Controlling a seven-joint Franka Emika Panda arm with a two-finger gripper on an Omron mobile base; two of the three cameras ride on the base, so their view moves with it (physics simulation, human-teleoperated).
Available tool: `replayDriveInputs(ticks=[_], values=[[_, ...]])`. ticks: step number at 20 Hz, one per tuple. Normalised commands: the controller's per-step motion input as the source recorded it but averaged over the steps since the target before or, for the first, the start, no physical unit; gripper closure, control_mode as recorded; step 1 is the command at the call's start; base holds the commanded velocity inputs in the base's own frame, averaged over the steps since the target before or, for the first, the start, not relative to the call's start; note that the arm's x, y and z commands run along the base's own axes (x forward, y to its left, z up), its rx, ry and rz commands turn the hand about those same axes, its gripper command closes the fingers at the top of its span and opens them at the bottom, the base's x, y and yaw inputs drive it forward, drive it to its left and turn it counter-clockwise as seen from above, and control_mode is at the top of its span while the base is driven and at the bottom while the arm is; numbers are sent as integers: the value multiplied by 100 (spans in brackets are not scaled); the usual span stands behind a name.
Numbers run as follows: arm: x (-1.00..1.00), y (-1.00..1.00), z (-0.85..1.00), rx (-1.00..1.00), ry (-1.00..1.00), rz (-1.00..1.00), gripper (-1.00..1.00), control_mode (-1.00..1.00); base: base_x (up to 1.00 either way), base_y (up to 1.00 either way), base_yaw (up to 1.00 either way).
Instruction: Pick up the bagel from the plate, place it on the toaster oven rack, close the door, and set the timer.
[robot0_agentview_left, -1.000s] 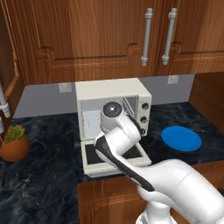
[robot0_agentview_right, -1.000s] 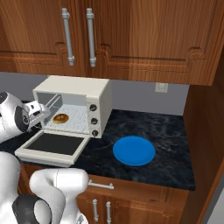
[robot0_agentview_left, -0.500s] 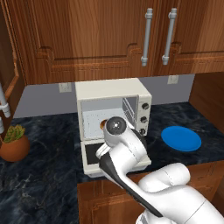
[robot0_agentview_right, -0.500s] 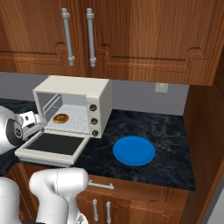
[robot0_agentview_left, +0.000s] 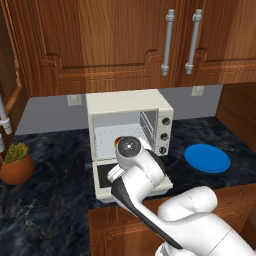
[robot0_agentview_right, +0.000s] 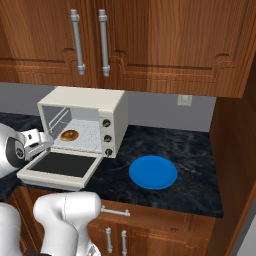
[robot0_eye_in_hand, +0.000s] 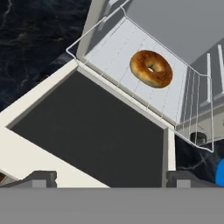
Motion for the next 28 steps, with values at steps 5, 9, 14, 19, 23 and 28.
replayDriveInputs(ticks=[5, 9, 14, 19, 23, 28], values=[[18, 3, -11, 0, 3, -5, -100, -100, 0, 0, 0], [27, 0, -22, 0, 5, -4, -100, -100, 0, 0, 0], [19, 3, -29, 0, 1, -3, -100, -100, 0, 0, 0], [17, 8, -31, -1, 0, -3, -100, -100, 0, 0, 0], [28, 7, -25, -1, 0, -2, -100, -100, 0, 0, 0], [37, 8, -15, 0, 0, -3, -100, -100, 0, 0, 0]])
